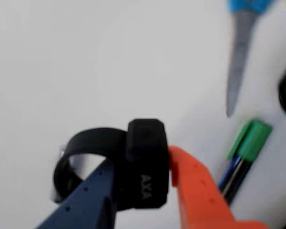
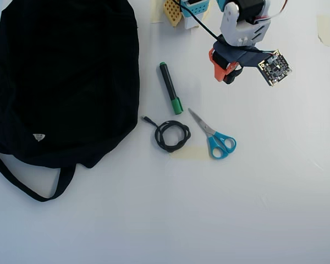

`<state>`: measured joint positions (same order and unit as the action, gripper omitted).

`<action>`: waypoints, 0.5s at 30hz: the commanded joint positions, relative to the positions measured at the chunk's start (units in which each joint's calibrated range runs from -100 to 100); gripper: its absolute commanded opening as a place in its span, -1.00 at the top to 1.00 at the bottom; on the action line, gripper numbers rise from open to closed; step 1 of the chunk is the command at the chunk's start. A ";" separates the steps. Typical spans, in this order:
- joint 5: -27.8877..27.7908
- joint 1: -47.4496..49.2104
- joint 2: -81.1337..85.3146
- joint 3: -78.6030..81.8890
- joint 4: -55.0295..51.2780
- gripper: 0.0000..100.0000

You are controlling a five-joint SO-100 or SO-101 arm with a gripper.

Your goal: Put the bike light into the black bag

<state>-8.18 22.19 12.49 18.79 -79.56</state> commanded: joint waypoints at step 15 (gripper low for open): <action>14.42 -19.50 3.69 -3.07 0.32 0.96</action>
<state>6.13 8.89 13.57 18.47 -79.65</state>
